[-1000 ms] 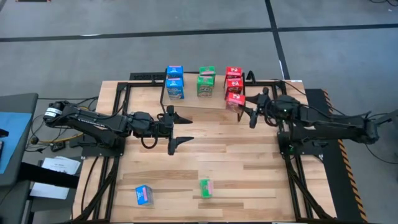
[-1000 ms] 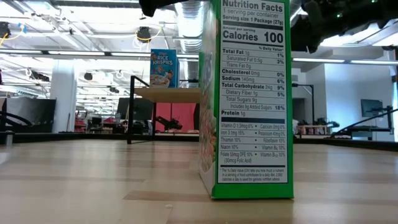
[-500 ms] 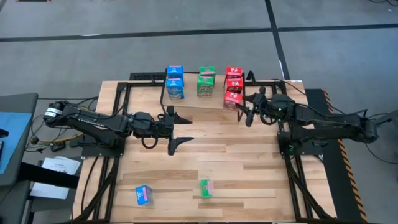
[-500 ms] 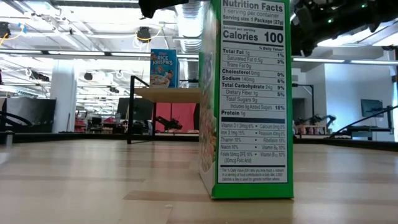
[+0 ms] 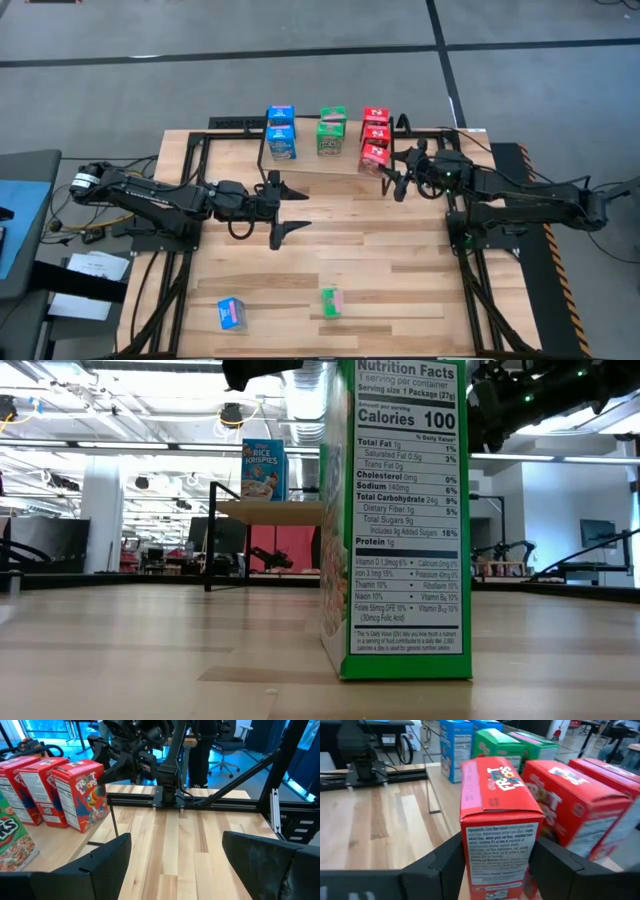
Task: Stack cereal on shelf
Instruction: Put the red cereal box on the shelf aligned with the other red cereal boxes
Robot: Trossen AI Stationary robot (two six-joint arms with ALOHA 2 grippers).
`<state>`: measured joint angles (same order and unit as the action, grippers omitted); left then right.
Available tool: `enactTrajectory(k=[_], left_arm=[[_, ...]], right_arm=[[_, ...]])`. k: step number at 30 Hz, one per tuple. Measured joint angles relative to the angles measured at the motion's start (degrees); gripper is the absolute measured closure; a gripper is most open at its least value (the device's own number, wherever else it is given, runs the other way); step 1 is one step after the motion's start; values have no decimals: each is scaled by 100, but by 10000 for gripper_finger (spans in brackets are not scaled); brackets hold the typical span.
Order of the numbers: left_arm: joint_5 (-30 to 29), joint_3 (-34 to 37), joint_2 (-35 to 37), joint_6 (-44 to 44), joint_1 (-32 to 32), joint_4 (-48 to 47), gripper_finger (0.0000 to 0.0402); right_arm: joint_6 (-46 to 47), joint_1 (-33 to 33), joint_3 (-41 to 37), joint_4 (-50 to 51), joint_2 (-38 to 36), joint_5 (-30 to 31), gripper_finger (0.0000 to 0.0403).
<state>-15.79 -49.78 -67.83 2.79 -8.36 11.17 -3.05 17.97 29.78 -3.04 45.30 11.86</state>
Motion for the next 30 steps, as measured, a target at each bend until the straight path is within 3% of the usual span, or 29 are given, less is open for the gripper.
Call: enactTrajectory(k=[10,25,30], left_arm=[[0,0,0,2,0,-30,97],[2,0,0,51,0,-26,97],[1,0,0,247,0,-23,97]], right_arm=[[6,158,-9,69,7,24,138],[173,153,-9,872,-546,162,137],[656,128,-9,1082,-869,91,137]])
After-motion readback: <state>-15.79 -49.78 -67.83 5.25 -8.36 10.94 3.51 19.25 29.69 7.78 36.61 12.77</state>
